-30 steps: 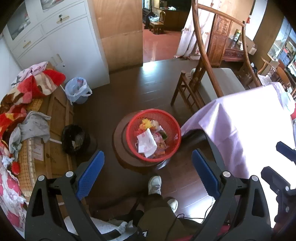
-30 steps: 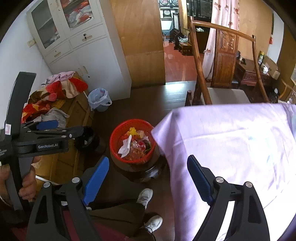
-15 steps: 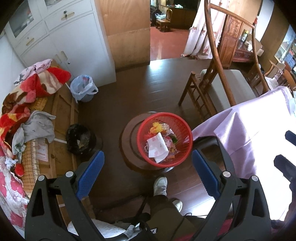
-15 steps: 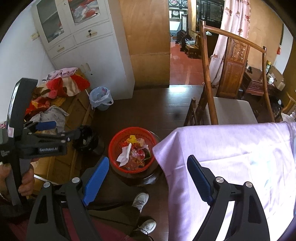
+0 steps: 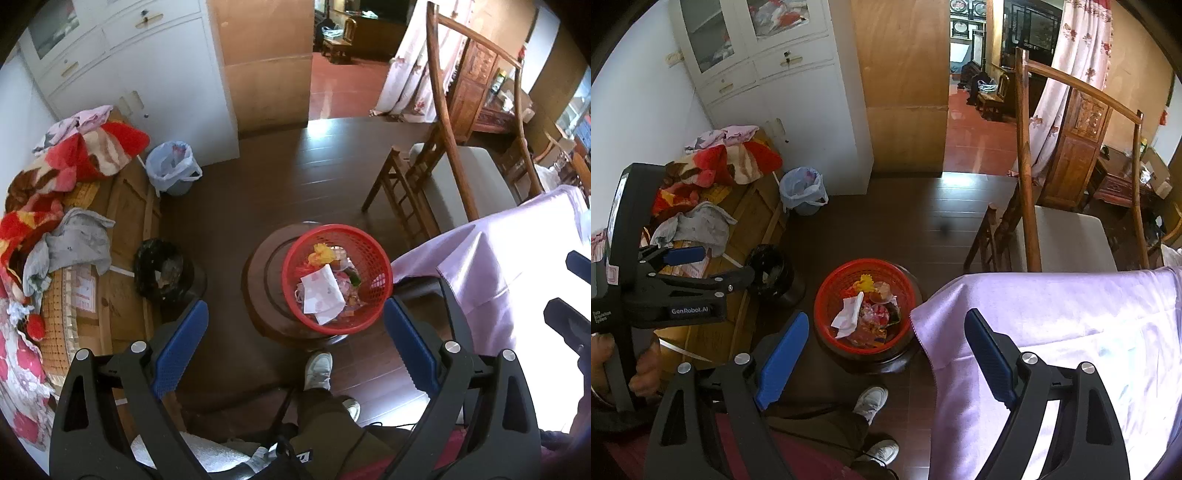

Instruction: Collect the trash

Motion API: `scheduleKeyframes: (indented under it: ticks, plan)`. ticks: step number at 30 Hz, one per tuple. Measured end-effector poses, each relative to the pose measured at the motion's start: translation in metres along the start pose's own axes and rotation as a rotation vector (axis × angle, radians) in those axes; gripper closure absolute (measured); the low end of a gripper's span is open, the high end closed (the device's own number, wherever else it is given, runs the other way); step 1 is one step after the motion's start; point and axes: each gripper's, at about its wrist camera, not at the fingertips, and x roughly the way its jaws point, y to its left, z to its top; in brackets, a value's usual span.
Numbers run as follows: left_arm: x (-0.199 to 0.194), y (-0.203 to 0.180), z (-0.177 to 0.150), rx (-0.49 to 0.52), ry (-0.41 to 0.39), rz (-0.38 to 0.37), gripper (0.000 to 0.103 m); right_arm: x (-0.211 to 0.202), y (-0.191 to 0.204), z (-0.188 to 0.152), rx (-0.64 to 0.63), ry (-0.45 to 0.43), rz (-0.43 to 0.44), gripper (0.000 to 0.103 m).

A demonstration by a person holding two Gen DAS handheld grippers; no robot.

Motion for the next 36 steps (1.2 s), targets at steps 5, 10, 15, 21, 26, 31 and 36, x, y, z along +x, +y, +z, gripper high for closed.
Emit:
scheduleKeyframes:
  ticks: [5, 10, 15, 21, 26, 31, 36]
  plan:
    - [0.000, 0.005, -0.004, -0.016, 0.001, 0.005, 0.011, 0.004, 0.004, 0.002, -0.016, 0.013, 0.006, 0.018]
    - [0.002, 0.007, -0.004, -0.033, 0.006, 0.014, 0.011, 0.009, 0.006, 0.003, -0.023, 0.029, 0.012, 0.018]
    - [0.004, 0.007, -0.003, -0.034, 0.009, 0.022, 0.011, 0.013, 0.006, 0.005, -0.023, 0.037, 0.016, 0.018]
    - [0.004, 0.004, -0.001, -0.015, 0.010, 0.030, 0.011, 0.018, 0.002, 0.004, -0.009, 0.049, 0.010, 0.018]
    - [0.005, 0.001, 0.000, -0.003, 0.011, 0.035, 0.011, 0.023, 0.000, 0.003, -0.007, 0.067, 0.007, 0.018]
    - [0.005, 0.000, -0.001, 0.002, 0.010, 0.036, 0.011, 0.023, 0.000, 0.002, -0.010, 0.067, 0.006, 0.018]
    - [0.004, -0.002, -0.001, 0.004, 0.008, 0.034, 0.011, 0.023, 0.000, 0.002, -0.011, 0.067, 0.003, 0.018]
